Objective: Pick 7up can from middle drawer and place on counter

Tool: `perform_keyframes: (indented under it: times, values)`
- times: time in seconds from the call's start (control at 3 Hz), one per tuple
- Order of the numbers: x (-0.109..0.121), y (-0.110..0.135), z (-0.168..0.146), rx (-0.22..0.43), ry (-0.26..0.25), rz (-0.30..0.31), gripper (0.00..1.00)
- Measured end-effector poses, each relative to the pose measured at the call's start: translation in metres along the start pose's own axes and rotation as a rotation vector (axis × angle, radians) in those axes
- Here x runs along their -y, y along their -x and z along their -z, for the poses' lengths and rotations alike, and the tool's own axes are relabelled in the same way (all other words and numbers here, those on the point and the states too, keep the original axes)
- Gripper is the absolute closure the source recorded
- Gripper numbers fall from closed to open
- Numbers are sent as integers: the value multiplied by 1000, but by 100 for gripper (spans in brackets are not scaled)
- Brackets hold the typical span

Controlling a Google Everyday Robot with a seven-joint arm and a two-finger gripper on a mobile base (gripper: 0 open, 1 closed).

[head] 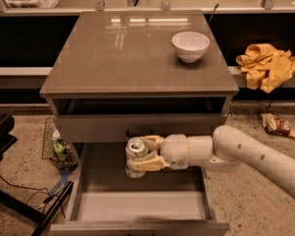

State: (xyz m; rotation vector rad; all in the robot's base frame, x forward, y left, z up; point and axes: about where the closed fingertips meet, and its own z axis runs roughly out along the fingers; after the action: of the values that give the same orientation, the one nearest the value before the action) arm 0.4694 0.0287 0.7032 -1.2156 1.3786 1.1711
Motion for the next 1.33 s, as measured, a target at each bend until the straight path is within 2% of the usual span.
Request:
perform_keyframes:
  times: [0.33,0.67,1.0,1.33]
  values:
    - [9,58,-7,-1,10,45,100]
    - [24,118,-19,12,-21,120,100]
    - [24,118,-19,12,-21,120,100]
    - [31,132,-25,3,-53,87,100]
